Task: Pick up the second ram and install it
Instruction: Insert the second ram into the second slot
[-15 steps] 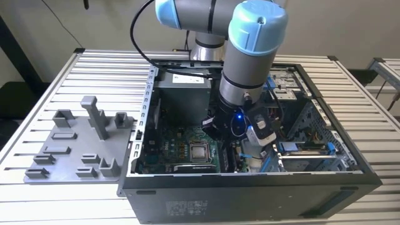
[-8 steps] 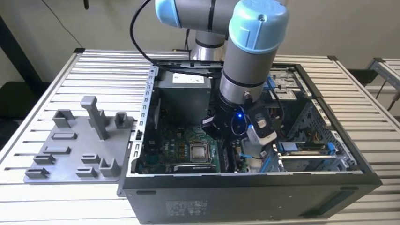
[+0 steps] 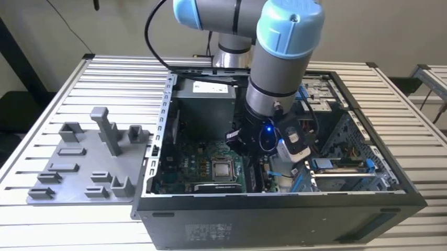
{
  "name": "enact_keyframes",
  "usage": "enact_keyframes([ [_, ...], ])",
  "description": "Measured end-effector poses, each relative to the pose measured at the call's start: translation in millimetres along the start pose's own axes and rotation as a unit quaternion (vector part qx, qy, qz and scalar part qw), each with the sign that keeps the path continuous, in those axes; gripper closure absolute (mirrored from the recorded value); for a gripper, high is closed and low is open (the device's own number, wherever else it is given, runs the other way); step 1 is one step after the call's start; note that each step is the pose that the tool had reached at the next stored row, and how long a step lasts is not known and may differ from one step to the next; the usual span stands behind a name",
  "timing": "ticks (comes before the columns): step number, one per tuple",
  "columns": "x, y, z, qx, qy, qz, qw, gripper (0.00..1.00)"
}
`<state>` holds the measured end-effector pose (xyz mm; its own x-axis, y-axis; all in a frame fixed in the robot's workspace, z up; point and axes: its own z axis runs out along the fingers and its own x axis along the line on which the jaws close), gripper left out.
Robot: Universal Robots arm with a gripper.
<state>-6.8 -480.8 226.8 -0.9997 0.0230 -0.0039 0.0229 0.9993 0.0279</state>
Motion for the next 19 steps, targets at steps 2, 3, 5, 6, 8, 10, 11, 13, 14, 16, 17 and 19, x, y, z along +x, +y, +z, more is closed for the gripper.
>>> enact_keyframes([
  [2, 0.0, -0.1, 0.8, 0.0001, 0.0000, 0.000, 1.0000, 0.86],
  [3, 0.0, 0.0, 0.8, 0.0001, 0.0000, 0.000, 1.0000, 0.86],
  [5, 0.0, 0.1, 1.5, 0.0000, 0.0000, 0.000, 1.0000, 0.86],
  [6, -0.1, 0.5, 1.8, -0.0001, 0.0000, 0.000, 1.0000, 0.86],
  [8, 0.0, 0.8, 2.0, -0.0001, 0.0000, 0.000, 1.0000, 0.86],
  [10, 0.0, 0.8, 2.2, 0.0001, 0.0001, 0.000, 1.0000, 0.86],
  [11, 0.0, 0.8, 2.4, 0.0000, 0.0000, 0.000, 1.0000, 0.86],
  [13, 0.0, 0.9, 3.2, -0.0002, 0.0000, 0.000, 1.0000, 0.86],
  [14, 0.0, 0.8, 3.7, -0.0002, 0.0000, 0.000, 1.0000, 0.86],
  [16, 0.0, 0.8, 4.3, -0.0001, 0.0000, 0.000, 1.0000, 0.86],
  [17, -0.1, 0.8, 4.5, -0.0001, 0.0000, 0.000, 1.0000, 0.86],
  [19, -0.1, 0.8, 4.5, 0.0000, 0.0000, 0.000, 1.0000, 0.86],
])
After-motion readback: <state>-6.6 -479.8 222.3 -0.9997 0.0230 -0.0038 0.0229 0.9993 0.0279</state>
